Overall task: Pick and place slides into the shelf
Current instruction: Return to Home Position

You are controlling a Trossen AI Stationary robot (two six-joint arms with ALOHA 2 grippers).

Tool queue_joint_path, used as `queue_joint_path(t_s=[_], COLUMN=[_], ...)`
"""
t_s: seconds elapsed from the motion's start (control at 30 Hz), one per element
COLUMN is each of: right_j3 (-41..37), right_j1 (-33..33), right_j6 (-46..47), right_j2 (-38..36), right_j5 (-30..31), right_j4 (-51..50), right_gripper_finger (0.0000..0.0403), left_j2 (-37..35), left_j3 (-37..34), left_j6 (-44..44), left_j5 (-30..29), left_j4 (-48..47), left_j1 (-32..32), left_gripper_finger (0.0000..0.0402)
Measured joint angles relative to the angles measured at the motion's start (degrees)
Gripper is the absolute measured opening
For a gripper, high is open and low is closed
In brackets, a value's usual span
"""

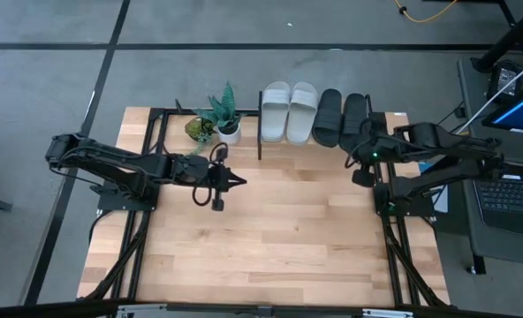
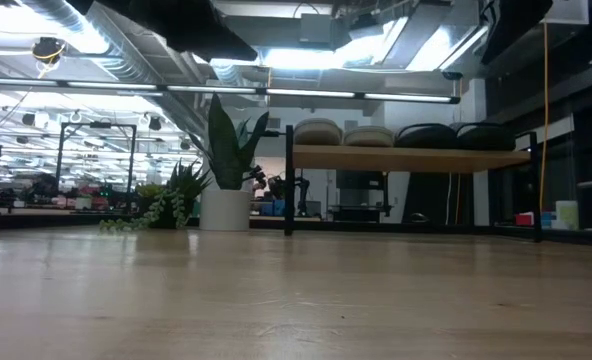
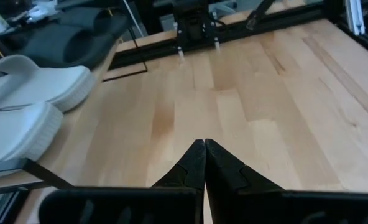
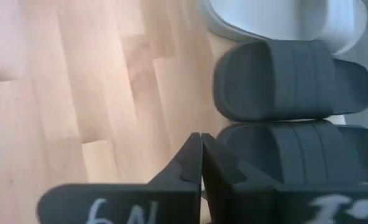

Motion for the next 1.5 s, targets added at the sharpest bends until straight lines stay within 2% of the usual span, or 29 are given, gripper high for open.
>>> queue_joint_path(t_s=[0.1,0.2,0.27,0.4,0.6,0.77,0.93,1.17,1.27,1.5], right_j3=[-0.3,-2.9,-5.9,-13.5,-23.1,-31.0,-38.8,-48.1,-49.3,-49.3], right_j1=[2.9,6.7,9.4,14.2,20.2,24.0,24.5,23.4,22.0,16.5], right_j6=[2.7,7.2,10.0,14.6,18.7,13.9,11.6,6.7,3.6,-2.2], right_j2=[0.0,-0.1,-0.1,-0.1,-0.2,-0.2,-0.5,-3.7,-6.2,-12.7], right_j5=[0.2,4.8,7.0,7.0,7.0,6.4,5.2,-0.3,-3.4,-10.4], right_j4=[0.2,1.0,1.7,8.6,26.1,43.9,58.2,76.4,78.9,78.3], right_gripper_finger=[0.0005,0.0006,0.0004,0.0004,0.0002,0.0002,0.0001,0.0001,0.0001,0.0], left_j2=[-1.0,-1.8,-2.1,-2.2,-2.2,-4.4,-11.2,-23.3,-27.7,-36.7], left_j3=[0.0,0.1,0.1,0.1,0.1,-0.6,-7.2,-21.4,-25.1,-28.7], left_j6=[-0.4,-0.5,0.3,0.0,0.4,1.5,0.3,-2.9,-4.5,-6.7], left_j5=[0.0,0.0,0.0,0.0,3.7,4.0,5.5,12.9,13.9,14.4], left_j4=[-0.1,-0.5,-2.3,-5.8,-6.3,-9.0,-5.6,9.3,10.4,8.8], left_j1=[0.5,1.0,1.5,3.5,5.5,6.1,6.7,10.4,12.4,15.8], left_gripper_finger=[0.0,0.0,0.0,0.0,0.0,0.0,0.0,0.0,0.0,0.0])
